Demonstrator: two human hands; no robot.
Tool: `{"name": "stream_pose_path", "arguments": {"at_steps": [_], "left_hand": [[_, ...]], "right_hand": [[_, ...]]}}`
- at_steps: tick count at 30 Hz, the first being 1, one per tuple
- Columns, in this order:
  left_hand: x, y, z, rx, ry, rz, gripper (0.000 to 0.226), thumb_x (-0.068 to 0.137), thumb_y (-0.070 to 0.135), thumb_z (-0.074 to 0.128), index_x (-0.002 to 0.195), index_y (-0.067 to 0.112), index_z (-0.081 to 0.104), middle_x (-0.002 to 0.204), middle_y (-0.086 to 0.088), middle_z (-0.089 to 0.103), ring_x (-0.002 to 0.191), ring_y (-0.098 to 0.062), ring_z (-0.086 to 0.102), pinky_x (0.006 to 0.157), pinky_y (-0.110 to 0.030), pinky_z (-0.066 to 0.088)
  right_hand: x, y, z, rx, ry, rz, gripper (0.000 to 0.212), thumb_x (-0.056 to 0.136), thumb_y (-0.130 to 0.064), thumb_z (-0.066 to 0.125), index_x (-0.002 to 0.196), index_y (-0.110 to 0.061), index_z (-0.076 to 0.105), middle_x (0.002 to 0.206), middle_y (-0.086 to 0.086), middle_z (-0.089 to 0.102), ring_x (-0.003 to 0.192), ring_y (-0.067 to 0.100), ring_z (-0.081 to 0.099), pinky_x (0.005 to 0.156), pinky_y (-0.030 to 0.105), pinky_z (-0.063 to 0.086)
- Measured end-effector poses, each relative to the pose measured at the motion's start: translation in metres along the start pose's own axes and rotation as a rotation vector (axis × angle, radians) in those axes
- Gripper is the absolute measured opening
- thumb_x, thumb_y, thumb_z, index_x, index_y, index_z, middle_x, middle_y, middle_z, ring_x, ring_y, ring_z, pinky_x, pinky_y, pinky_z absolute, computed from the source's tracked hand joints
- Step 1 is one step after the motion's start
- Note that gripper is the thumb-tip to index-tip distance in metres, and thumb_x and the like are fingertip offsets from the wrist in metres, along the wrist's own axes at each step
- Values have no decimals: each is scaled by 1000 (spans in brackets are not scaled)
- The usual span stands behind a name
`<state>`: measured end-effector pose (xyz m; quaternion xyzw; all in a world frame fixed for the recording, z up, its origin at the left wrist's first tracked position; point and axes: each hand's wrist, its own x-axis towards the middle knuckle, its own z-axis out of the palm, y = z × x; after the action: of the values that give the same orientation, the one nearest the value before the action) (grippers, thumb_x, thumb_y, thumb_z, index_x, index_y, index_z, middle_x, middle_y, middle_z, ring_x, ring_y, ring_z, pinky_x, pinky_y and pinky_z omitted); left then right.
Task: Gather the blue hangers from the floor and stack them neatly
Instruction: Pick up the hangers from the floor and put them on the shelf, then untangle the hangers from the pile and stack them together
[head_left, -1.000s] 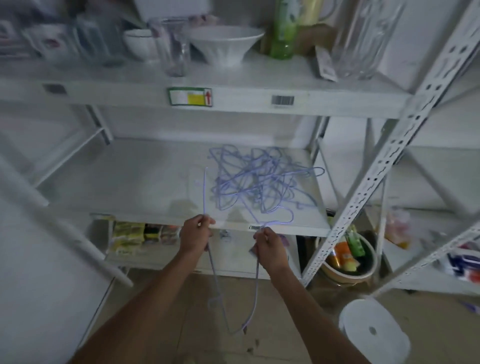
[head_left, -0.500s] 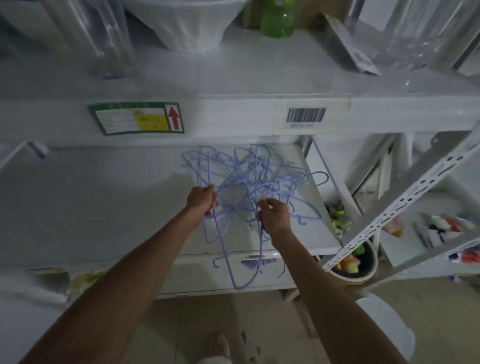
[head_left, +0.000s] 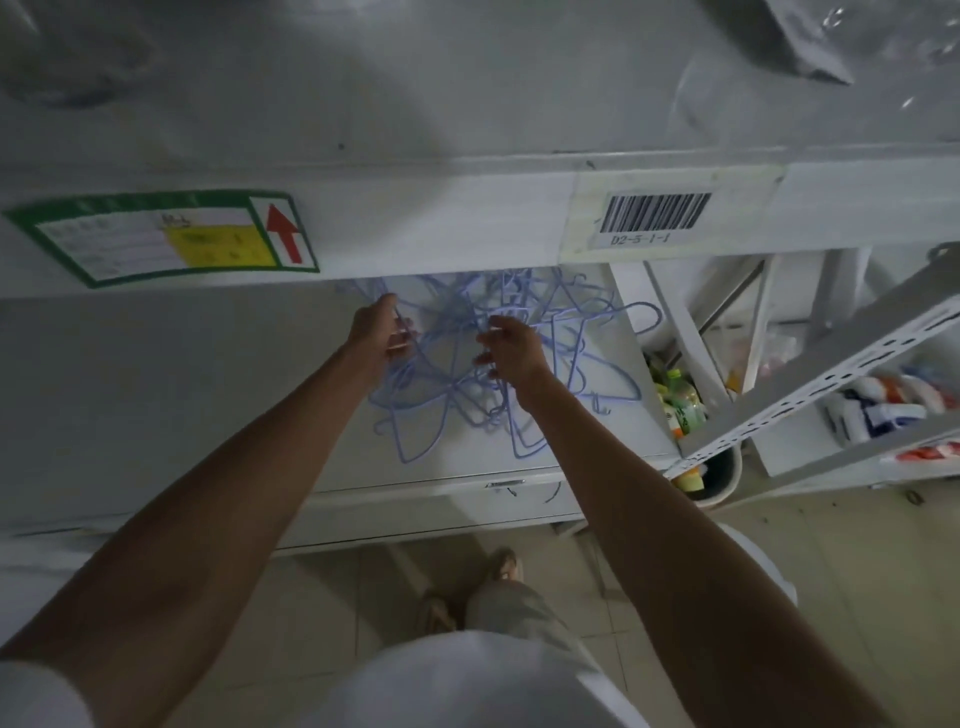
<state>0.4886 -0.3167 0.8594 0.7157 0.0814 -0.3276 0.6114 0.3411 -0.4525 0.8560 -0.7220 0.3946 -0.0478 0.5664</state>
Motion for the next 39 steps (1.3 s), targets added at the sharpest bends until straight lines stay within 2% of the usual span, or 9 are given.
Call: {"name": "stream_pose_path", "arguments": {"at_steps": [2, 4, 6, 9, 14, 18, 25, 30, 39], "left_hand": [[2, 2, 0, 14, 11, 29, 28, 100, 33, 54, 82, 11, 56, 78, -5, 58, 59, -16, 65, 52, -28, 52], [4, 0, -3, 80, 51, 99, 28, 99, 32, 57, 105, 5, 60, 82, -5, 54, 59, -14, 60, 46, -24, 53], [-1, -6, -3, 143, 75, 190, 36, 99, 28, 57, 124, 3, 58, 97, -9, 52, 76, -19, 58, 62, -30, 54], [-25, -14, -5, 248, 117, 300, 20, 95, 27, 54, 100, 12, 66, 109, -21, 58, 104, -34, 62, 94, -43, 54], [-71, -29, 4, 448, 165, 395, 34, 85, 34, 48, 105, 12, 66, 125, -23, 63, 115, -33, 61, 97, -40, 47], [-100, -70, 32, 558, 200, 398, 34, 99, 27, 56, 128, 9, 62, 135, -16, 61, 126, -30, 57, 98, -31, 40], [-146, -150, 73, 989, 83, 320, 60, 100, 37, 54, 152, 12, 38, 153, -16, 47, 138, -31, 46, 111, -39, 39], [-157, -156, 62, 1250, 143, 295, 41, 102, 41, 42, 132, 15, 49, 123, -16, 67, 111, -32, 64, 92, -41, 51], [-100, -123, 72, 1542, 386, 544, 41, 95, 45, 50, 117, 13, 62, 101, -15, 74, 91, -34, 72, 75, -35, 51]], "right_hand": [[4, 5, -1, -91, -48, -50, 32, 107, -10, 42, 99, -14, 73, 65, -4, 60, 46, 8, 56, 43, 21, 40], [1, 11, 2, -110, -114, -54, 28, 105, -1, 49, 129, -2, 63, 85, -4, 60, 58, -2, 59, 53, 11, 44], [-6, 16, 8, -115, -127, -89, 46, 103, 6, 51, 148, 6, 44, 117, 9, 63, 82, 3, 62, 66, 7, 44], [-18, 20, 17, -163, -235, -162, 48, 104, -2, 51, 152, -6, 46, 145, 21, 55, 107, 20, 58, 80, 14, 44], [-35, 26, -2, -271, -245, -273, 47, 102, -15, 51, 148, -22, 53, 138, 22, 62, 95, 22, 63, 89, 32, 51], [-56, 43, -51, -293, -227, -303, 47, 102, -17, 51, 148, -23, 54, 148, 13, 56, 129, 31, 59, 103, 34, 47], [-72, 97, -104, -575, 31, -475, 38, 95, -18, 46, 131, -23, 58, 131, 4, 58, 121, 27, 57, 85, 40, 53], [-71, 122, -97, -422, 90, -403, 12, 98, -23, 49, 109, -20, 51, 115, 6, 58, 103, 34, 60, 73, 37, 45], [-42, 142, -77, -619, -44, -201, 32, 105, -37, 31, 111, -17, 54, 104, 7, 61, 103, 34, 64, 78, 34, 46]]}}
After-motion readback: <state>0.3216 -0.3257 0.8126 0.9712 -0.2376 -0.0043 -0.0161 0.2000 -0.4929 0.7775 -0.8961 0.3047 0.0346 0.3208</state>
